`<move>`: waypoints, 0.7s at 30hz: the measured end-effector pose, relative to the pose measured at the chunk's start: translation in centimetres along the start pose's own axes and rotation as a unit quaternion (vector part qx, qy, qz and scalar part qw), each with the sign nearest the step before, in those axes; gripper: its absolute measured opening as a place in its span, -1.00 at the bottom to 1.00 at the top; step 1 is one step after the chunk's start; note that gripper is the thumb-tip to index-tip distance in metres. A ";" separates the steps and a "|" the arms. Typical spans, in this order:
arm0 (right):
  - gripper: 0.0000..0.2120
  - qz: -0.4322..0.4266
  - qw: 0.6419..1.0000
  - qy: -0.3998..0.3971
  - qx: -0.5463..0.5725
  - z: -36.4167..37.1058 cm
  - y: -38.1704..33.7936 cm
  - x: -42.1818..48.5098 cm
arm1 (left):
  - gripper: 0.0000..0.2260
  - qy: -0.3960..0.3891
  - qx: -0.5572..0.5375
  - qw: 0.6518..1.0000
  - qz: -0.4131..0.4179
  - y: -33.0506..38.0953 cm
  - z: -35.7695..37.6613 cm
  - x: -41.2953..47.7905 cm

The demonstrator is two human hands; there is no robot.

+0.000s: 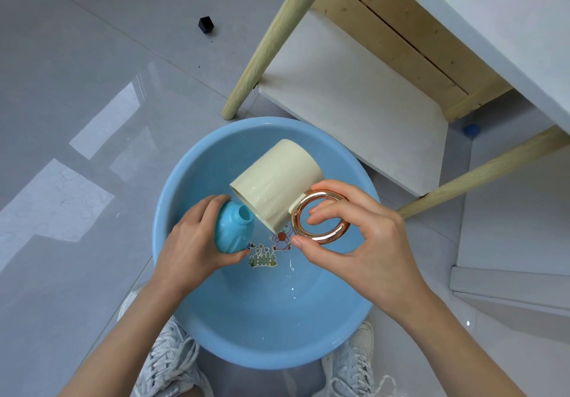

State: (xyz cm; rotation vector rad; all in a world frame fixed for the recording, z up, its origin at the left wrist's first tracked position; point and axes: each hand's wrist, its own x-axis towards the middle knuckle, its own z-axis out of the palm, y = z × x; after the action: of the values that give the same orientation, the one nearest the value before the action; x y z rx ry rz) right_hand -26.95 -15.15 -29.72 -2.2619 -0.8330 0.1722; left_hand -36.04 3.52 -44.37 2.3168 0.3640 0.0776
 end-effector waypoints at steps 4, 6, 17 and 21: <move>-0.75 -0.012 1.000 -0.006 0.001 0.0 0.0 -0.2 | -0.21 0.001 0.002 1.000 0.000 0.0 0.0 0.0; -0.75 -0.019 1.000 -0.007 0.005 0.1 0.1 -0.3 | -0.21 0.001 0.003 1.000 0.000 0.0 0.0 0.0; -0.78 -0.024 0.999 0.026 -0.001 -0.4 1.9 -0.3 | -0.23 0.004 -0.004 1.000 -0.002 0.4 -0.2 0.0; -0.77 -0.004 1.000 0.024 -0.008 0.0 3.4 -0.5 | -0.21 0.007 -0.012 1.000 -0.008 0.5 -0.2 -0.1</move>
State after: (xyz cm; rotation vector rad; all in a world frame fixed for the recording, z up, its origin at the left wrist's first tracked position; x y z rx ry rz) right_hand -25.59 -17.34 -32.04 -2.2683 -0.8207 0.1082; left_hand -36.02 3.35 -43.84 2.2903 0.3877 0.0903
